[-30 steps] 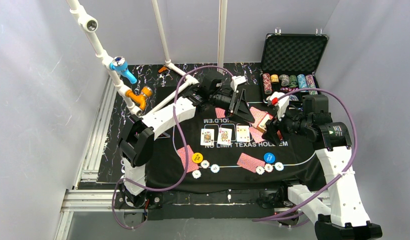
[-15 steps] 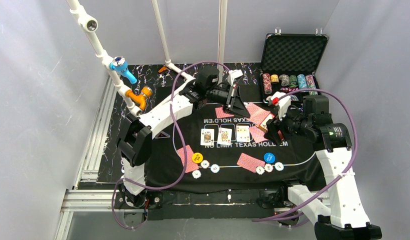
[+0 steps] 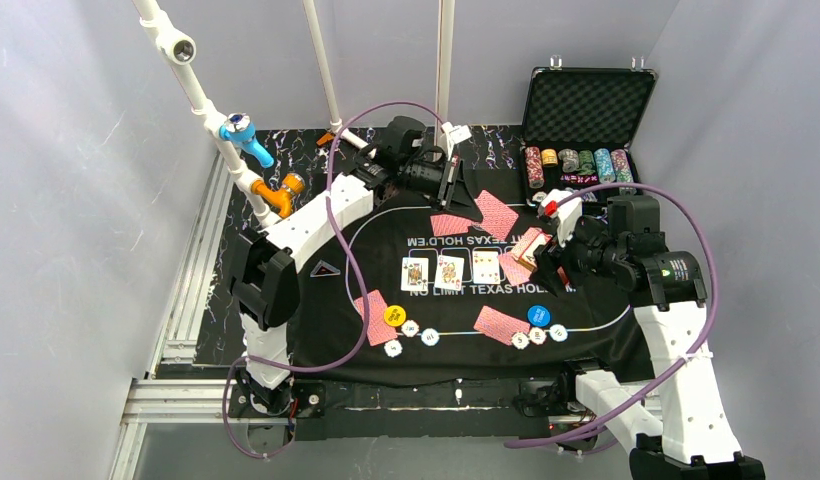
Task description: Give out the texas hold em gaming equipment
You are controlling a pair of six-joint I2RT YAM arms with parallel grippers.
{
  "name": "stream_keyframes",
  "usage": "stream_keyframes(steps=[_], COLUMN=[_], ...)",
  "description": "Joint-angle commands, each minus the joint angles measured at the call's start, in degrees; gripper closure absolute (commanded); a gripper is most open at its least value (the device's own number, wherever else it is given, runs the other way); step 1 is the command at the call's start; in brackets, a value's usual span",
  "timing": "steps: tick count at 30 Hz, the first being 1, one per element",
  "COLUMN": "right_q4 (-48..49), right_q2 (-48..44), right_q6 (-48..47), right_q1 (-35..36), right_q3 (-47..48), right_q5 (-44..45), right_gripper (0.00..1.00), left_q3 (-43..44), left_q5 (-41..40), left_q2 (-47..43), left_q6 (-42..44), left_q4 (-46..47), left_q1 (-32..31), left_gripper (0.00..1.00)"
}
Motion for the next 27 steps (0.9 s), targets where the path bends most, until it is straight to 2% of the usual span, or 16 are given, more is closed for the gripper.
stream_keyframes(steps=[1,5,9,13,21,27], right_q4=[-1.03,-1.84,-3.41,-6.85,-8.36,-8.74], right_q2=[-0.58,-0.25,0.03,-0.02,-0.41,-1.31], right_q6=[-1.01,-1.11,-2.27,-5.07,-6.76,-6.00], right_q1=[-0.10,-0.10,-0.10,-0.10,-0.10,-0.10], right_q3=[3.96,5.75,7.05,8.85,11.03,10.12], right_q5=[-2.08,-3.57,-5.12,-5.32,-3.95,-4.44], right_gripper=[0.99,0.99,0.99,0.99,0.99,0.99], left_q3=[5.06,9.15,11.80,21.30,35.10,39.47], left_q5=[-4.52,-6.70,-6.89,-7.84,-12.35,-14.98], left_q2=[-3.15,0.93,5.94,14.68,30.12,34.99], left_q6=[17.00,21.53,24.99,27.58,30.79,33.64], left_q4=[-14.90,-22.17,-25.17,-30.71,-31.92,-31.85], left_q1=[-0.25,-1.38,-5.51,-9.73,-13.19,-15.48], left_gripper=[1.00,1.00,1.00,1.00,1.00,1.00])
